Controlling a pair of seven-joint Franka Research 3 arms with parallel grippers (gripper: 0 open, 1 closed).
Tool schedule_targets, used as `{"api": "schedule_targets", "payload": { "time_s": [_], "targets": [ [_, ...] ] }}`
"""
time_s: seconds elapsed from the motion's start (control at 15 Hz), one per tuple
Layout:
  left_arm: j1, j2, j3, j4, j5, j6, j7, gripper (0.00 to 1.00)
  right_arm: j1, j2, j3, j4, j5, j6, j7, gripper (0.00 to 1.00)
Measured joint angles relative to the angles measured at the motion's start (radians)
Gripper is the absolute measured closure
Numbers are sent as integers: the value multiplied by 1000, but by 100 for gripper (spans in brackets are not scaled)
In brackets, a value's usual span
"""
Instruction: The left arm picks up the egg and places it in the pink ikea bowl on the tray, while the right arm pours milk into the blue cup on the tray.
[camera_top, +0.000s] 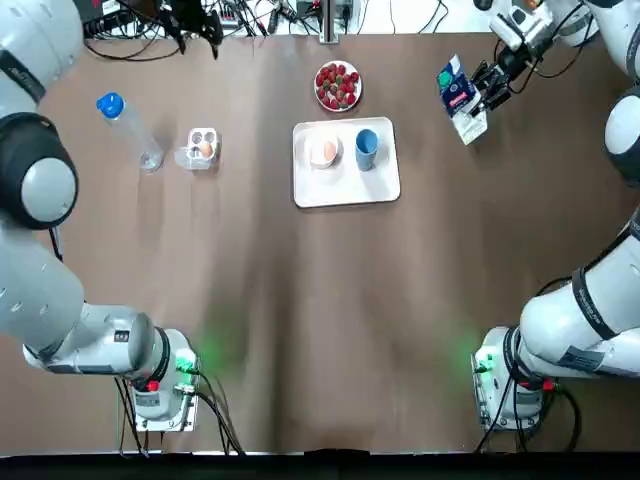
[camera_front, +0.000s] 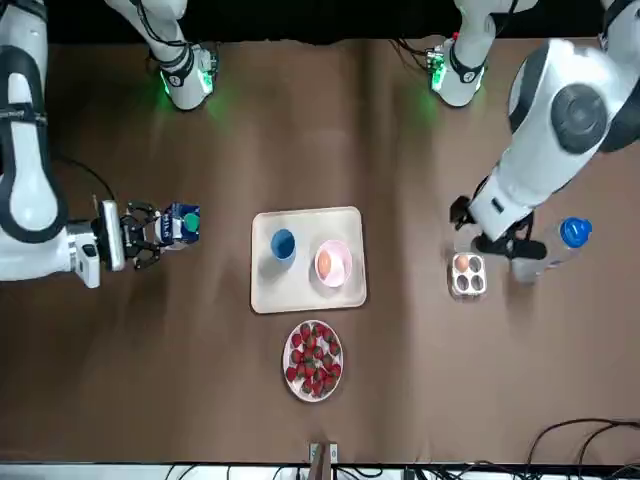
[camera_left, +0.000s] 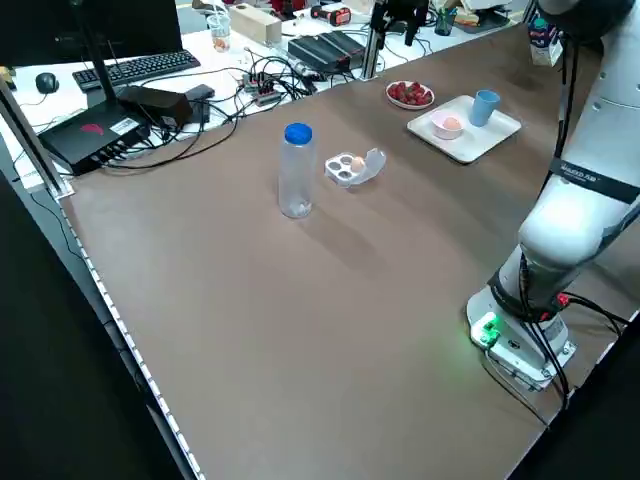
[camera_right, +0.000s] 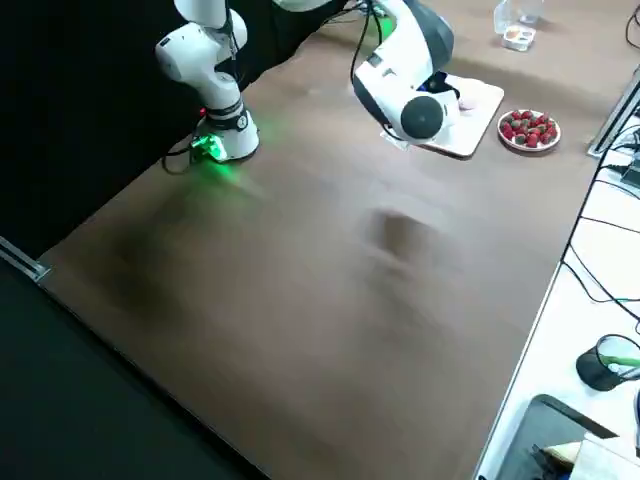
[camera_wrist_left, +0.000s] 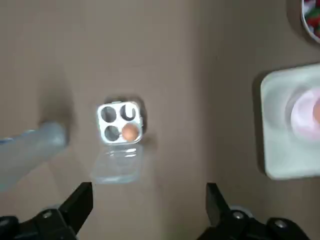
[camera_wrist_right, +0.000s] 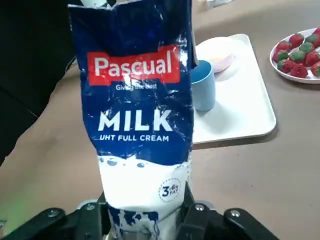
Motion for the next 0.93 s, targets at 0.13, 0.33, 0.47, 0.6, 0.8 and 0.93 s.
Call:
{"api": "schedule_targets", "payload": {
  "time_s": [0.13,0.33,0.47,0.6,0.8,0.93],
  "targets": [
    [19,-35,-2,0,0,-52,53,0,38,-19,0,-28,0,44,48,47],
    [45,-69,-4,7,0,-105,122,0,101,-31,0,-42,0,94,136,47],
    [50,-89,-3,11,0,-116,130,0,147,-35,0,-43,0,126,199,48],
    [50,-103,-3,11,0,-125,129,0,192,-35,0,-44,0,163,255,48],
    [50,-105,-3,11,0,-132,128,0,259,-35,0,-49,-30,229,337,48],
    [50,-106,-3,11,0,-133,111,0,296,-35,0,-52,-68,272,382,49]
  ]
}}
